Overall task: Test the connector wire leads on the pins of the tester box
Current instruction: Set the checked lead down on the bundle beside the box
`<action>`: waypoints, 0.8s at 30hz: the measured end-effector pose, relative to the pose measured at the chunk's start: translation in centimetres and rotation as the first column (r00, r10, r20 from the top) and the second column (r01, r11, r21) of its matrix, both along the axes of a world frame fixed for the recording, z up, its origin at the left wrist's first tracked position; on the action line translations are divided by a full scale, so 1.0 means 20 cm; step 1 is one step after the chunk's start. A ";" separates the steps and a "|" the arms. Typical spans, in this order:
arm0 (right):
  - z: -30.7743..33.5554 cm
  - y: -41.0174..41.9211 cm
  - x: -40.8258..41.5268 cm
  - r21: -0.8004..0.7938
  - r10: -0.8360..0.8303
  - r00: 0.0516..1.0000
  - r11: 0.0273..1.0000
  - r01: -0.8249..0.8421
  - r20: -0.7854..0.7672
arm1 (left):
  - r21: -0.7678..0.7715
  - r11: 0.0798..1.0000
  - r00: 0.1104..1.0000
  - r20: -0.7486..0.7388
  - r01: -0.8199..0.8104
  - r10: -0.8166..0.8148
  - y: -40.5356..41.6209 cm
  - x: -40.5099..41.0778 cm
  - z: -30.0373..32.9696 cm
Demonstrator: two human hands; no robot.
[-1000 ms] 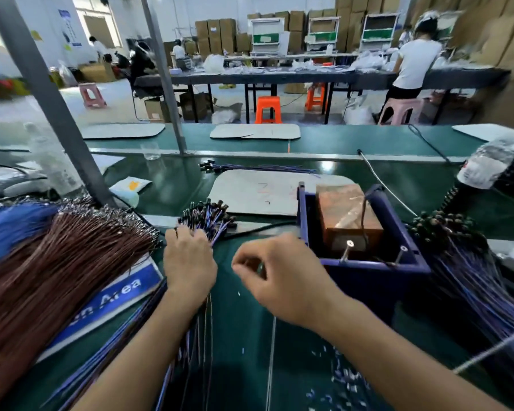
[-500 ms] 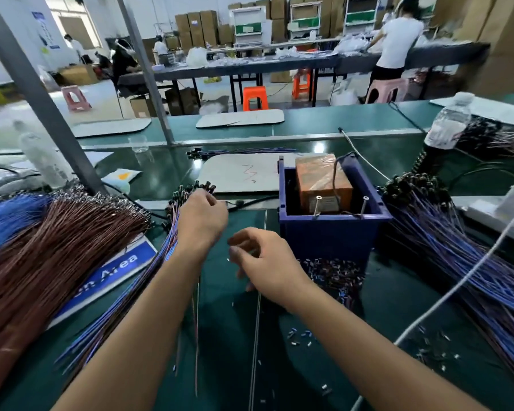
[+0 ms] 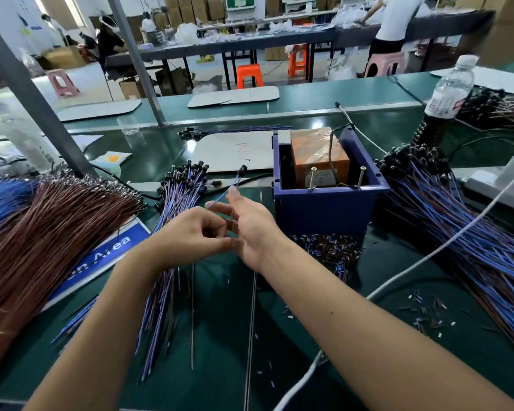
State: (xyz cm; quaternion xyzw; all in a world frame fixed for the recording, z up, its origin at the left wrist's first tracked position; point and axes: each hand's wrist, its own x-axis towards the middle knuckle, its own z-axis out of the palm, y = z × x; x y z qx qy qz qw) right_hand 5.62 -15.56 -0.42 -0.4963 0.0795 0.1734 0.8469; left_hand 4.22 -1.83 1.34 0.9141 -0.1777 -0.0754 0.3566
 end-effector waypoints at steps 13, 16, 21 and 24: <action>0.37 -0.09 -0.08 -0.312 0.012 0.478 0.772 0.554 0.878 | -0.513 0.832 0.600 0.604 -0.211 0.525 -0.38 -0.03 0.00; 0.47 -0.17 -0.07 -0.390 0.115 0.441 0.692 0.608 0.890 | -0.683 0.722 0.742 0.426 -0.112 0.518 -0.48 0.00 0.15; 0.61 -0.36 -0.07 -0.495 0.219 0.460 0.573 0.653 0.860 | -0.887 0.454 0.971 0.177 0.087 0.160 -0.58 -0.05 0.31; 0.62 -0.46 -0.07 -0.491 0.222 0.463 0.619 0.613 0.858 | -0.908 0.419 0.999 0.009 -0.010 0.044 -0.63 -0.07 0.36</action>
